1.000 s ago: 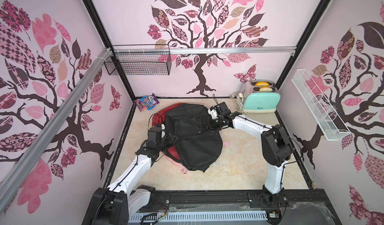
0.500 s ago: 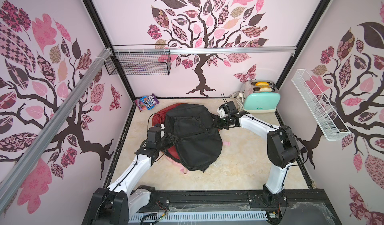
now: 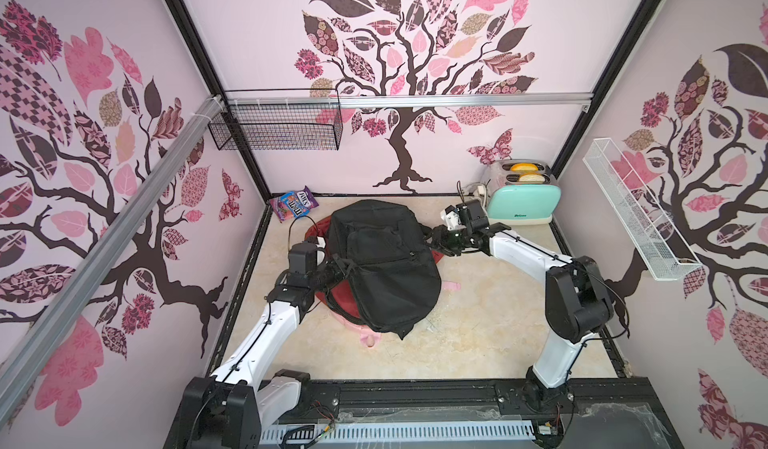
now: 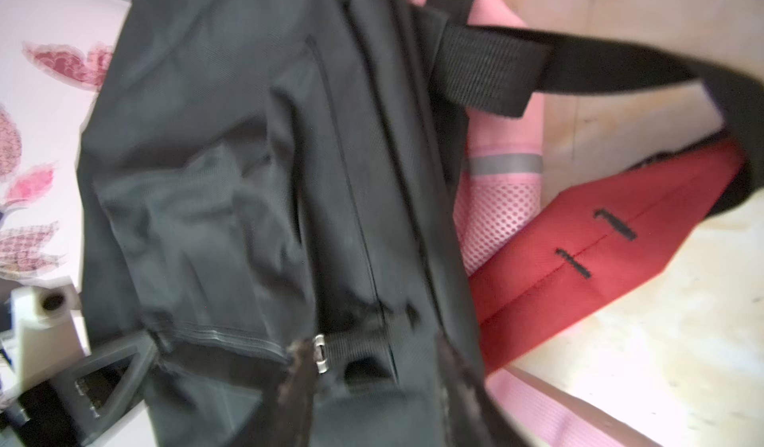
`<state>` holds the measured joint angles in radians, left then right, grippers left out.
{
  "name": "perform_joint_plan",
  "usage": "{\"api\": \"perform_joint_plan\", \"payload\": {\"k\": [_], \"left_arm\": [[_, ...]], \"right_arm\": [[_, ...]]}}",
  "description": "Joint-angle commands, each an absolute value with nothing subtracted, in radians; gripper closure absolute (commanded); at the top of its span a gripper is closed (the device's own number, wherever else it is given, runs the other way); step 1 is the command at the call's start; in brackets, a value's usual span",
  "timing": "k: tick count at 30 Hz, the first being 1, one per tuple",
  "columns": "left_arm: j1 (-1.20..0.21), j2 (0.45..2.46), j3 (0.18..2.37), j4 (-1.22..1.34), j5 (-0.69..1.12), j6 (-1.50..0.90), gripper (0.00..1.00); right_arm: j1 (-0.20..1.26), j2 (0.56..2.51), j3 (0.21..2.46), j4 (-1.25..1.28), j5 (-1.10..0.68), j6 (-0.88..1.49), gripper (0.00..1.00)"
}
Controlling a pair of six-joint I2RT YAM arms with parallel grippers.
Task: Zip up the backpack
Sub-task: Zip the zipper on the backpack.
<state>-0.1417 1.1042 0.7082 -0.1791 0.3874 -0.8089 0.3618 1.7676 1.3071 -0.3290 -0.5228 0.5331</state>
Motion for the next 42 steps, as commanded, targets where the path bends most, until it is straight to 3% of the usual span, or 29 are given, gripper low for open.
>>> {"api": "perform_joint_plan", "payload": {"k": [1, 7, 18, 21, 26, 28, 33, 42], "left_arm": [[-0.088, 1.099, 0.804, -0.130, 0.413, -0.831, 1.00], [0.004, 1.111, 0.850, -0.198, 0.434, -0.776, 1.00], [0.006, 1.251, 0.874, -0.469, 0.377, -0.612, 1.00], [0.003, 1.255, 0.845, -0.517, 0.325, -0.597, 1.00], [-0.014, 1.241, 0.801, -0.563, 0.235, -0.584, 1.00], [-0.016, 1.248, 0.785, -0.562, 0.231, -0.588, 1.00], [-0.017, 1.253, 0.755, -0.537, 0.236, -0.600, 1.00], [-0.017, 1.256, 0.740, -0.520, 0.227, -0.607, 1.00]], "right_arm": [[0.321, 1.703, 1.267, -0.264, -0.521, 0.566, 0.43], [0.245, 1.665, 1.169, -0.263, -0.449, 0.598, 0.39], [0.244, 1.792, 1.051, -0.103, -0.503, 0.707, 0.36], [0.244, 1.823, 1.036, -0.092, -0.486, 0.722, 0.44], [0.248, 1.865, 1.005, -0.062, -0.442, 0.755, 0.73], [0.253, 1.896, 1.018, -0.051, -0.444, 0.764, 0.74], [0.267, 1.965, 1.061, 0.009, -0.457, 0.796, 0.71], [0.270, 2.045, 1.142, 0.123, -0.585, 0.809, 0.43]]}}
